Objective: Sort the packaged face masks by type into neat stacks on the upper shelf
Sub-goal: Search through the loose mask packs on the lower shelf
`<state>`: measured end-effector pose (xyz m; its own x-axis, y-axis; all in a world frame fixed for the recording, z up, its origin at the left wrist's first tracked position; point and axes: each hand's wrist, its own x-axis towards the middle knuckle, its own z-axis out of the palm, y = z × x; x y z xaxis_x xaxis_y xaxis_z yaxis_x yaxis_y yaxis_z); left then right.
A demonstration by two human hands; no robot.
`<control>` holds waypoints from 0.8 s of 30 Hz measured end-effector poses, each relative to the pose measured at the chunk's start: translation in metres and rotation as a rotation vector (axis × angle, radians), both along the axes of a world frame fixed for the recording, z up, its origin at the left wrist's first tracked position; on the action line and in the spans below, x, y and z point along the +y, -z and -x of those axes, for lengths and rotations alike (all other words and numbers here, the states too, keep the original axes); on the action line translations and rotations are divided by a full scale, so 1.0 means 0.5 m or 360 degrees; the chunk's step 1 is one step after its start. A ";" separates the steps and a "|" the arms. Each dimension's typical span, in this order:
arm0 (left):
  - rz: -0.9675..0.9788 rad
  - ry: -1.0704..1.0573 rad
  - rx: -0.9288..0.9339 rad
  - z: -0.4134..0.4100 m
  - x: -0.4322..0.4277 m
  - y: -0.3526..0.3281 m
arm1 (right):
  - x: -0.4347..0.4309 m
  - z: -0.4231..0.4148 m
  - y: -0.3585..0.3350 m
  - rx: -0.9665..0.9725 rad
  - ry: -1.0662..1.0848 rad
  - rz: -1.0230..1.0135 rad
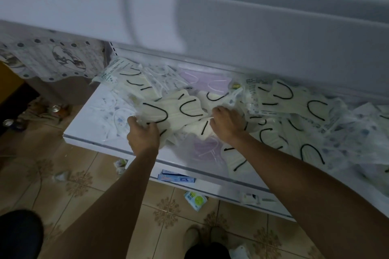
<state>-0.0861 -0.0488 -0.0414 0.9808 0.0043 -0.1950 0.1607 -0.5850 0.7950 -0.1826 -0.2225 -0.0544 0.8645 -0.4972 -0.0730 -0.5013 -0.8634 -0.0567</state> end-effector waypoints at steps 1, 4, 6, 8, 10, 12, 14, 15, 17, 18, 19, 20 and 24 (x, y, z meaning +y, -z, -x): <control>-0.0059 -0.0020 -0.0048 0.000 0.013 0.000 | 0.000 -0.001 0.001 0.0008 0.0010 0.0056; -0.0255 -0.0050 -0.0190 -0.005 0.050 -0.006 | 0.011 -0.011 0.006 0.0011 0.0070 0.0121; -0.0300 -0.0119 -0.0229 -0.013 0.074 -0.011 | 0.018 -0.021 0.009 -0.0008 0.0170 0.0079; -0.0306 -0.0190 -0.0222 -0.018 0.096 -0.013 | 0.020 -0.026 0.009 -0.0112 0.0330 -0.0019; -0.0313 -0.0219 -0.0221 -0.017 0.111 -0.010 | 0.024 -0.029 0.003 -0.0235 0.0457 -0.0066; -0.0317 -0.0212 -0.0210 -0.012 0.122 -0.007 | 0.039 -0.034 -0.004 -0.0261 0.0399 0.0078; -0.0270 -0.0164 -0.0138 -0.007 0.123 -0.002 | 0.069 -0.042 -0.003 -0.0248 0.0152 0.0220; -0.0212 -0.0132 -0.0063 -0.004 0.120 0.000 | 0.090 -0.047 -0.002 -0.0271 -0.0003 0.0214; -0.0025 -0.0048 0.0122 0.004 0.109 -0.001 | 0.144 -0.060 -0.001 -0.0271 -0.0320 0.0050; 0.0089 -0.0007 0.0214 0.007 0.103 -0.001 | 0.174 -0.067 -0.002 -0.0179 -0.0445 -0.0099; 0.0194 0.0014 0.0301 0.009 0.097 -0.002 | 0.200 -0.073 0.000 -0.0096 -0.0553 -0.0269; 0.0273 0.0012 0.0370 0.008 0.093 -0.004 | 0.219 -0.077 0.001 -0.0010 -0.0639 -0.0448; 0.0344 -0.0051 0.0516 -0.019 0.099 0.013 | 0.215 -0.065 0.006 0.0026 -0.0798 -0.0718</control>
